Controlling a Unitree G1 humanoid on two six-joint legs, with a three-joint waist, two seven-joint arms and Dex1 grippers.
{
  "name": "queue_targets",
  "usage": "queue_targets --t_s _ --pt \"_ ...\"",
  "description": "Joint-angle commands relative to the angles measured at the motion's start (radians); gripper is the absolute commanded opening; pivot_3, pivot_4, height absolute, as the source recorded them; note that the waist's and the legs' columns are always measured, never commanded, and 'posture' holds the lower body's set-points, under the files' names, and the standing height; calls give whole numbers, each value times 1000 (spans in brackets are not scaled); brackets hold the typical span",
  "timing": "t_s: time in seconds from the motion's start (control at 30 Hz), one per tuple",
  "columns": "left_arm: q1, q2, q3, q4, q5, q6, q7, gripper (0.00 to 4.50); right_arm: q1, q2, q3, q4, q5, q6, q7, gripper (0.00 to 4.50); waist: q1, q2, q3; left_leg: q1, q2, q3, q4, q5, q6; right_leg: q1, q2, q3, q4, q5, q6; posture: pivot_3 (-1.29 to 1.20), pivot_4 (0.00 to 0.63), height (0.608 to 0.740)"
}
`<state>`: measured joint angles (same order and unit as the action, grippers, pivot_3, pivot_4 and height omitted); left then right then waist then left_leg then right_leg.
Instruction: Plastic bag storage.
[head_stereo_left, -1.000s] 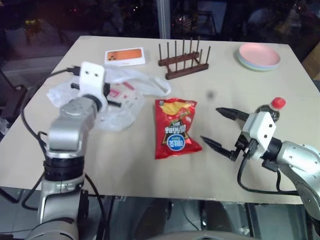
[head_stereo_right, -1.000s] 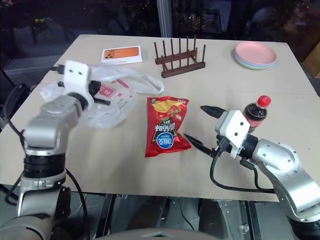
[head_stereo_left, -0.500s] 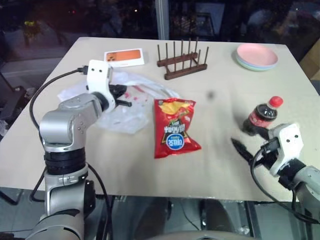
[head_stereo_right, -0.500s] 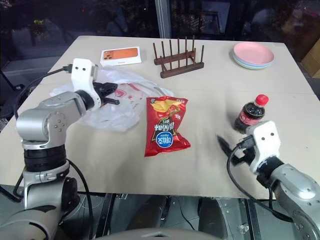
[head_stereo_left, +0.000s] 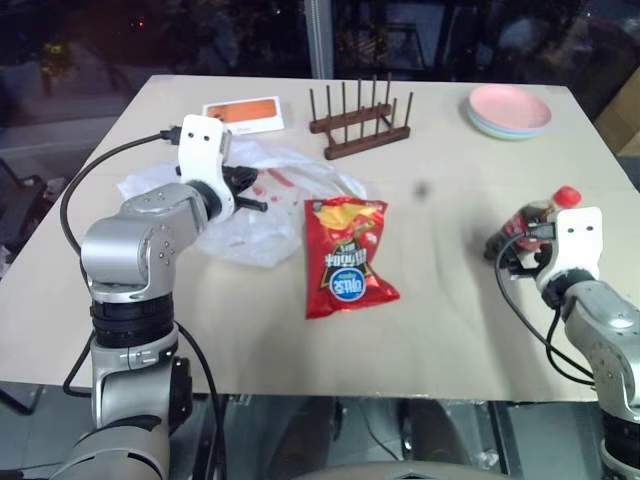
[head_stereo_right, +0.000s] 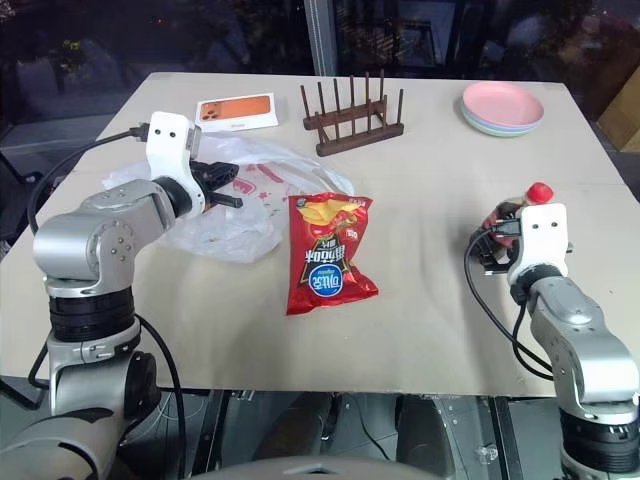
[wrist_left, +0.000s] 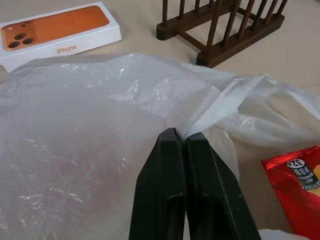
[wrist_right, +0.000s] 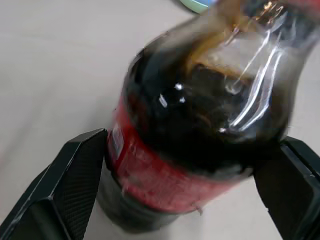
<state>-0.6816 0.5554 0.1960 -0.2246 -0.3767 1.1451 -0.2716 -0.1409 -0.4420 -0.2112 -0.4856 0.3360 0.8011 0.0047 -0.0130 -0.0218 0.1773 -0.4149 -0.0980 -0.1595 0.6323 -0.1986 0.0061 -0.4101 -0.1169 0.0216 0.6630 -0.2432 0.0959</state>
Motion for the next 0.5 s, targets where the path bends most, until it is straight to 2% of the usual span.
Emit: queue_targets --t_s 0.03,0.17,0.2,0.33,0.43,0.5 --pt "-3 4 26 -54 -2 5 11 120 -22 12 -6 44 -41 -64 8 4500 -1 0 0 0 0 0 0 0 0 0 0 0 0 0 0 0 150 740" --pt "-1 -5 47 -69 -11 9 19 0 -54 25 -7 25 -18 -103 62 3272 0 0 0 0 0 0 0 0 0 0 0 0 0 0 0 0 150 740" --pt "1 -11 53 -71 -15 11 20 0 -62 26 2 6 2 -108 91 3110 -1 0 0 0 0 0 0 0 0 0 0 0 0 0 0 0 150 740" --pt "3 -24 68 -70 -20 19 25 0 -126 66 26 -70 118 -61 167 3104 -9 1 1 0 0 0 0 0 0 -1 0 1 0 0 0 0 150 740" --pt "-5 -38 82 -56 -25 23 28 0 -261 162 87 -84 214 0 172 3104 -25 2 1 0 1 -1 0 0 0 -3 2 2 1 2 -2 0 150 740" --pt "-10 -45 92 -48 -32 15 27 0 -367 263 146 -22 264 29 177 3104 -31 2 1 0 2 -2 0 0 0 -3 2 2 1 2 -3 0 150 740"
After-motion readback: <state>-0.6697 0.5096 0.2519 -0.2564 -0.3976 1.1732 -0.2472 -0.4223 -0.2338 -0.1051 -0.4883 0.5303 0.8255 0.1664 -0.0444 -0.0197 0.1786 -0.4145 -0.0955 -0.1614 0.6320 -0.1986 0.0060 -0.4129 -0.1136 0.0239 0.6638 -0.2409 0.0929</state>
